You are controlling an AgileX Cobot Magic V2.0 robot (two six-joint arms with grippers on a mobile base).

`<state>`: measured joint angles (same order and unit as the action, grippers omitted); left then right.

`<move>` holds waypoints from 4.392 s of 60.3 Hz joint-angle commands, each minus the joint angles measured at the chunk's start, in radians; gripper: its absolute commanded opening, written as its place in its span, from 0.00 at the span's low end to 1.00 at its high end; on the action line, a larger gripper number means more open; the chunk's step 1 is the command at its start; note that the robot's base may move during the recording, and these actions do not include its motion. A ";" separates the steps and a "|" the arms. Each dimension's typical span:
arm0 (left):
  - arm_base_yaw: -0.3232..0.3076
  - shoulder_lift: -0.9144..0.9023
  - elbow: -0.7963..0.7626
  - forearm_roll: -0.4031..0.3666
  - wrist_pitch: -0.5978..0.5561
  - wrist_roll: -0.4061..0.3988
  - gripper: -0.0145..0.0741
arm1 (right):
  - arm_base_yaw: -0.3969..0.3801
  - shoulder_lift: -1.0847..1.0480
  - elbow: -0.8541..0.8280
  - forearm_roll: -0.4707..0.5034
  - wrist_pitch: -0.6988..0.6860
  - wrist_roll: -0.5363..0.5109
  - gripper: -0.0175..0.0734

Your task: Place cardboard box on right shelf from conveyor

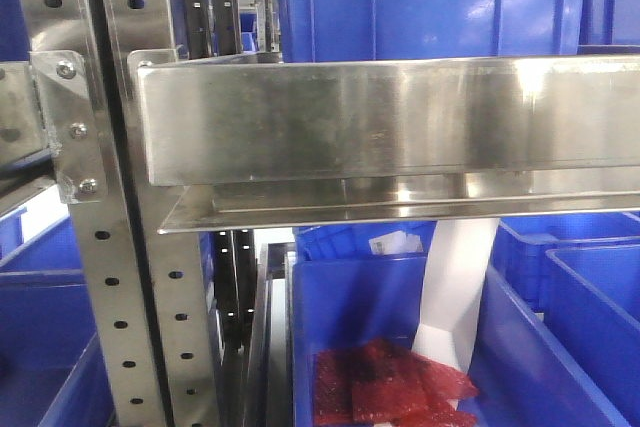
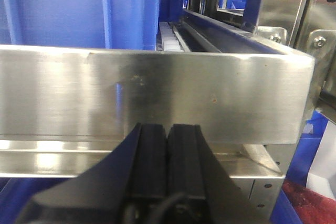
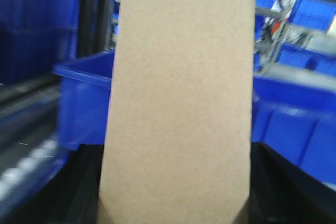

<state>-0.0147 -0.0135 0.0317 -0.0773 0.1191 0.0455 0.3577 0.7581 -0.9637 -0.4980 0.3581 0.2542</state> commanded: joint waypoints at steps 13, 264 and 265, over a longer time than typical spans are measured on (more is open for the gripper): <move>0.000 -0.013 0.008 -0.006 -0.086 0.000 0.03 | 0.001 0.202 -0.134 -0.071 -0.055 -0.441 0.26; 0.000 -0.013 0.008 -0.006 -0.086 0.000 0.03 | -0.436 -0.678 0.693 0.588 -0.281 -0.290 0.26; 0.000 -0.013 0.008 -0.006 -0.086 0.000 0.03 | -0.438 -0.689 0.710 0.588 -0.298 -0.290 0.26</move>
<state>-0.0147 -0.0135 0.0317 -0.0773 0.1191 0.0455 -0.0513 0.1147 -0.3080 0.1000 0.2040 -0.0384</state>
